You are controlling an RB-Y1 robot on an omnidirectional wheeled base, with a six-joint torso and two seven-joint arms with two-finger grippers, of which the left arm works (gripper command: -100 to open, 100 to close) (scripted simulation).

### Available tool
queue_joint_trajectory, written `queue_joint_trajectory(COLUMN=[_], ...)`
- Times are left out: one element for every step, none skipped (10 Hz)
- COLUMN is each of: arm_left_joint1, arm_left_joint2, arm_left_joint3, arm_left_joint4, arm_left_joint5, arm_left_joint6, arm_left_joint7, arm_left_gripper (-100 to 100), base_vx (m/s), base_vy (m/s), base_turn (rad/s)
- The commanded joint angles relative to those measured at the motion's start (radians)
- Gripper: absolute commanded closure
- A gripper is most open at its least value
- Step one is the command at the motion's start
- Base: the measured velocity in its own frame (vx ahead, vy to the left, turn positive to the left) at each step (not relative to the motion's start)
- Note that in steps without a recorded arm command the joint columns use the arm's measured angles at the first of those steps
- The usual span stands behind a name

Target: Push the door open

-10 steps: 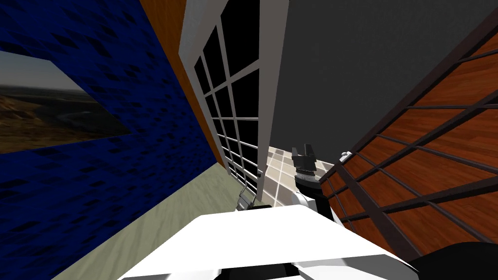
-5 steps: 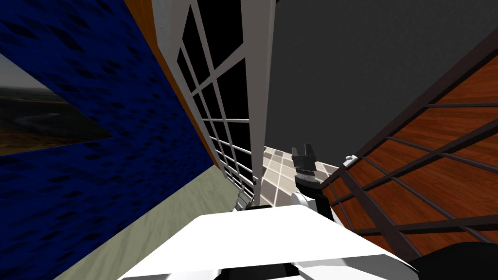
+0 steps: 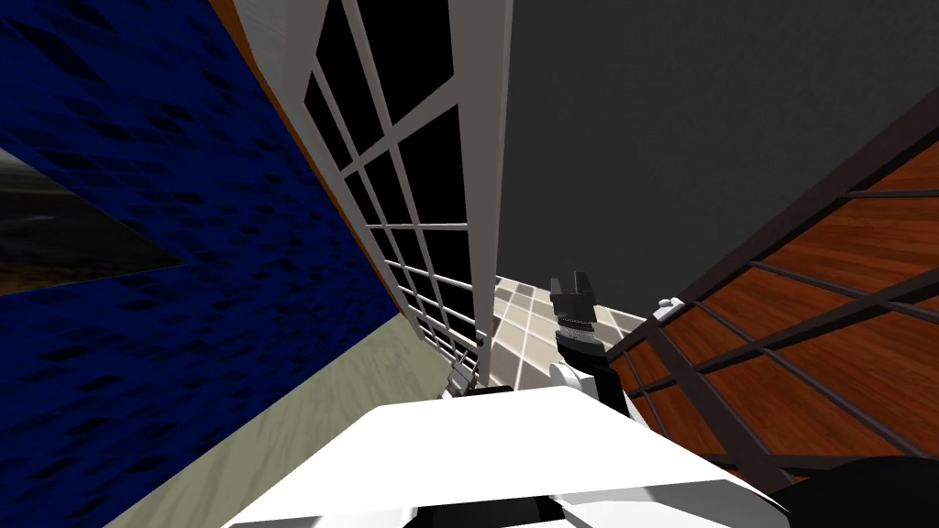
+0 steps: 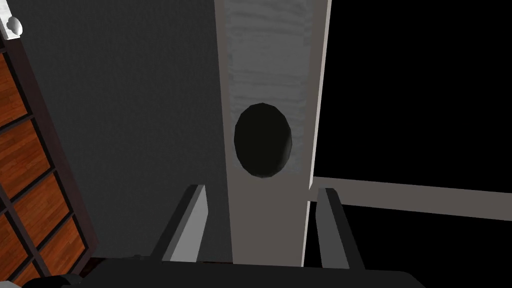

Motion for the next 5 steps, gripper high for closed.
queue_joint_trajectory(arm_left_joint1=[0.001, 0.001, 0.001, 0.001, 0.001], arm_left_joint2=[0.001, 0.001, 0.001, 0.001, 0.001], arm_left_joint3=[0.000, 0.000, 0.000, 0.000, 0.000], arm_left_joint4=[0.000, 0.000, 0.000, 0.000, 0.000], arm_left_joint5=[0.000, 0.000, 0.000, 0.000, 0.000], arm_left_joint6=[0.000, 0.000, 0.000, 0.000, 0.000], arm_left_joint7=[0.001, 0.001, 0.001, 0.001, 0.001], arm_left_gripper=[100, 100, 100, 100, 100], base_vx=[-0.025, -0.021, -0.014, -0.006, 0.000], base_vy=[0.021, 0.020, 0.012, 0.005, 0.000], base_turn=[-0.005, -0.002, -0.001, 0.000, 0.000])
